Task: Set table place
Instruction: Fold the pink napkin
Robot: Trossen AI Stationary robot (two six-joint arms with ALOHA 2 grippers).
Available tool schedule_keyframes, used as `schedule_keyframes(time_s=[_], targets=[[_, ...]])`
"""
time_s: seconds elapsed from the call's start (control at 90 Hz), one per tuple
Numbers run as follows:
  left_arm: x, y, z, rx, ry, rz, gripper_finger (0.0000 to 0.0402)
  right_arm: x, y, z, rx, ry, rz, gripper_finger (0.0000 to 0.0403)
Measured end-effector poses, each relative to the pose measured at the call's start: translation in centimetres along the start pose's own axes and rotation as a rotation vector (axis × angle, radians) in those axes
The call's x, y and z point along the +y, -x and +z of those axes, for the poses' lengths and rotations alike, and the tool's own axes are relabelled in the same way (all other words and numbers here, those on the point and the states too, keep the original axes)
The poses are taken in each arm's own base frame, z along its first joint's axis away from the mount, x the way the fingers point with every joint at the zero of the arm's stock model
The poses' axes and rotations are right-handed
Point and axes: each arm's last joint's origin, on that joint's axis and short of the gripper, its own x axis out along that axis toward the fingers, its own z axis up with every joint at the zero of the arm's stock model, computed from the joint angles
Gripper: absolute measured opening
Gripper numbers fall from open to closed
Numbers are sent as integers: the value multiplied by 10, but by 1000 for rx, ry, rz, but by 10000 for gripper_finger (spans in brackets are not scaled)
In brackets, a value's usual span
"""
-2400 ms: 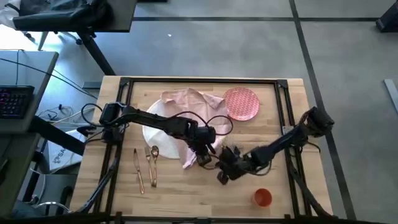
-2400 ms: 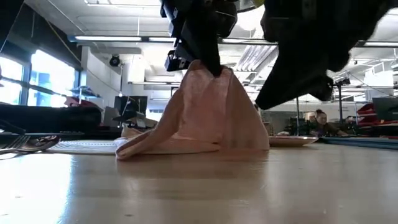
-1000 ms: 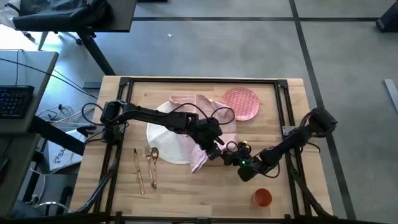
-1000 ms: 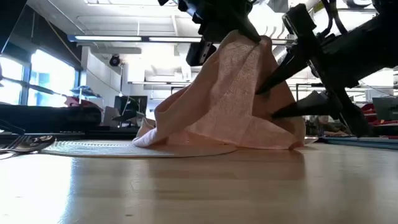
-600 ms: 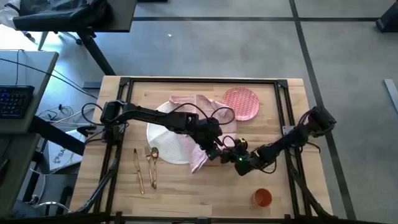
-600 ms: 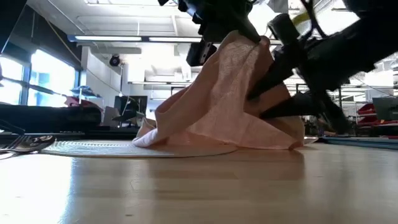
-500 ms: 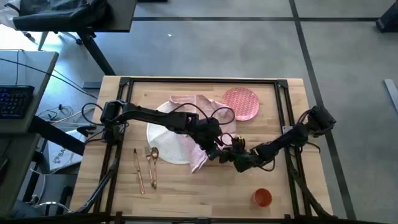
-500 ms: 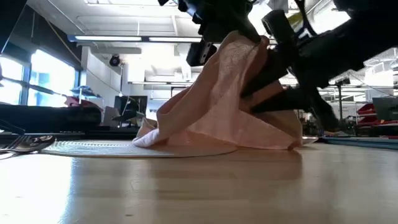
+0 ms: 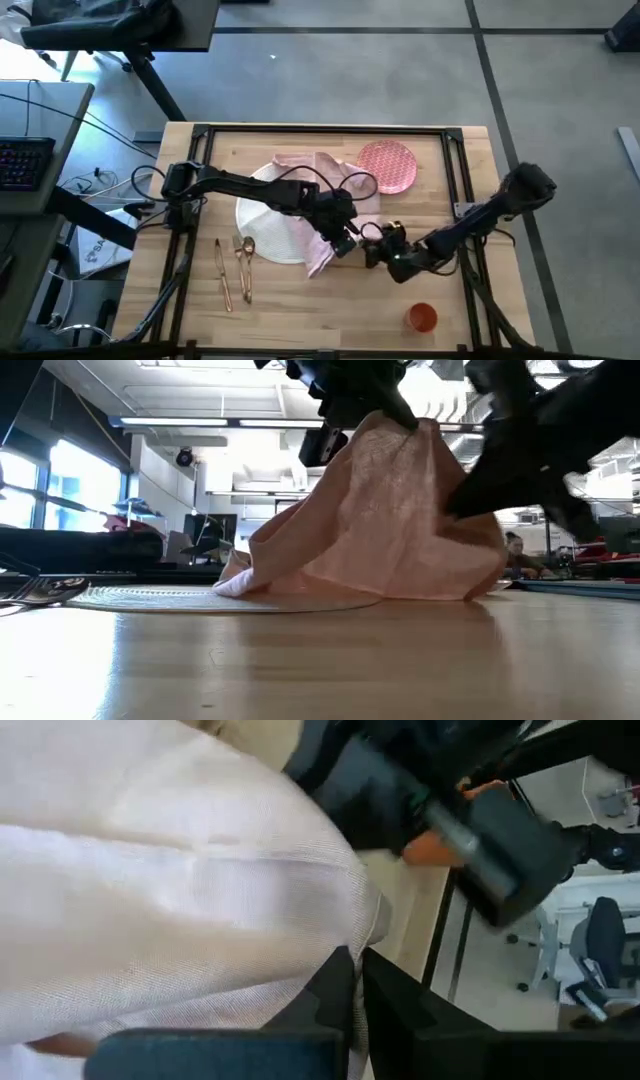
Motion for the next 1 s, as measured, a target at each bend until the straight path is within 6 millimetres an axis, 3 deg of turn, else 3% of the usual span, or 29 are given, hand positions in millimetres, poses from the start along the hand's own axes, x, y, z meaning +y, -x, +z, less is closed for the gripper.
schedule_keyframes(time_s=[0.144, 0.322, 0.589, 0.744, 0.9, 1.0], targets=[[-4, -2, -4, -13, -53, 18, 16, -8, 19, 0, 226, 150, -47, 0], [-6, -15, -13, 42, -103, -1, 64, -23, 32, -10, 509, 326, -138, 0], [-5, -23, -25, 115, -202, 36, 107, -36, 46, -22, 755, 431, -219, 0], [-12, -33, -34, 100, -355, 51, 99, -35, 48, -25, 775, 427, -212, 0], [-18, -62, -56, 123, -589, 68, 91, -33, 46, -23, 735, 393, -209, 0], [-19, -77, -66, 100, -612, 129, 94, -31, 44, -22, 710, 369, -190, 0]])
